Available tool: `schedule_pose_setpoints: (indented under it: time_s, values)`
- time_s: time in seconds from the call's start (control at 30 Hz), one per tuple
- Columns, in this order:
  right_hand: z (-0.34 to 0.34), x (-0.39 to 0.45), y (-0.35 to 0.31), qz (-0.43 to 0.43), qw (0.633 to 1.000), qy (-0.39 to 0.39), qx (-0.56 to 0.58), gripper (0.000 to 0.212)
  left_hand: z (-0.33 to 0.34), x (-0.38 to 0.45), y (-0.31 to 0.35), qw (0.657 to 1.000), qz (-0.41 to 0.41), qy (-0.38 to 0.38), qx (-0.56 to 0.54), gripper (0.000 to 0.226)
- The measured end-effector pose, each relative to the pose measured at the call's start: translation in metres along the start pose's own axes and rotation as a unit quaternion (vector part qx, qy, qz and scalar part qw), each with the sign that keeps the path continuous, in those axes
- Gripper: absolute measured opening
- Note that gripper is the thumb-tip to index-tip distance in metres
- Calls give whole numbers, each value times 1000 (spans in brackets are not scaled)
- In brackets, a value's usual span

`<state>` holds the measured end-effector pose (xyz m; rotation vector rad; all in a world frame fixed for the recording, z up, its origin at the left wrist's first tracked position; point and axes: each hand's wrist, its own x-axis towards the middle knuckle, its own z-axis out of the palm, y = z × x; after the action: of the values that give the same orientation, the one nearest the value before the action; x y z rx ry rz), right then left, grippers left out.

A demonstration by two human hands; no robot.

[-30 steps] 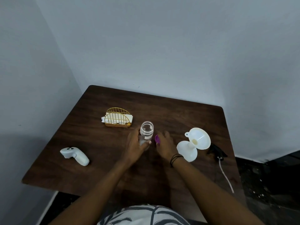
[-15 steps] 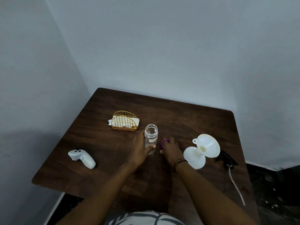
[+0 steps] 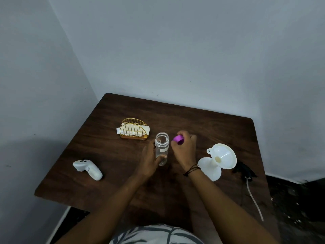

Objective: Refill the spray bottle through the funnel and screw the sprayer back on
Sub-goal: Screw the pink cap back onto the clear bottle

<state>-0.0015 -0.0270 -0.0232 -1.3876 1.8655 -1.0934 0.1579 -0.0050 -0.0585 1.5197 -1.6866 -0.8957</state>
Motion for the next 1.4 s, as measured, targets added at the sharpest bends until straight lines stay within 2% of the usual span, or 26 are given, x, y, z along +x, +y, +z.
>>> schedule_pose_setpoints:
  time_s: [0.1, 0.2, 0.27, 0.37, 0.43, 0.5, 0.63, 0.73, 0.8, 0.9, 1.0, 1.07, 1.13, 1.27, 1.33, 1.4]
  values:
    - [-9, -10, -24, -77, 989, 58, 110, 36, 0, -1, -3, 1000, 9, -4, -4, 60]
    - [-15, -19, -42, -167, 974, 29, 151, 30, -1, -3, 3, 999, 14, -13, -48, 57]
    - [-16, -20, -47, -215, 972, -11, 95, 31, -1, -5, 5, 999, 22, -12, -45, 56]
    - [-20, -19, -53, -206, 976, -75, 0, 34, -2, -6, 7, 999, 3, -13, -41, 57]
    - [-25, -16, -57, -212, 965, -138, -63, 37, -1, -6, 7, 999, 5, -11, -35, 54]
    - [-31, -12, -64, -230, 943, -199, -136, 41, 0, -5, 7, 1000, 1, -13, -29, 54]
    - [-32, -7, -76, -273, 892, -251, -256, 64, 1, -2, 6, 999, -16, -16, -25, 59]
    - [-27, -8, -84, -295, 843, -251, -374, 60, 1, -2, 6, 999, -2, -20, -40, 55]
    - [-22, -10, -88, -282, 846, -230, -389, 55, -1, -4, 4, 999, 2, -25, -28, 57]
    - [-14, -11, -91, -232, 876, -171, -387, 52, 0, -5, 0, 1000, 0, -22, 3, 53]
    - [-12, -9, -94, -194, 877, -100, -428, 60, 2, -4, 2, 1000, -9, -19, 10, 53]
    - [-15, -8, -94, -181, 881, -83, -430, 64, 3, -4, 3, 1000, 1, -16, 6, 54]
    - [-17, -6, -91, -205, 877, -100, -422, 61, 3, -4, 3, 1000, 4, -13, 6, 54]
    - [-22, -1, -92, -227, 875, -219, -367, 45, 3, -4, 2, 1000, 6, -6, -16, 49]
    - [-25, 1, -96, -268, 864, -237, -353, 41, 3, -3, 2, 1000, 15, -4, -27, 45]
    - [-27, 0, -99, -305, 856, -236, -344, 40, 2, 0, 1, 999, 30, -10, -30, 49]
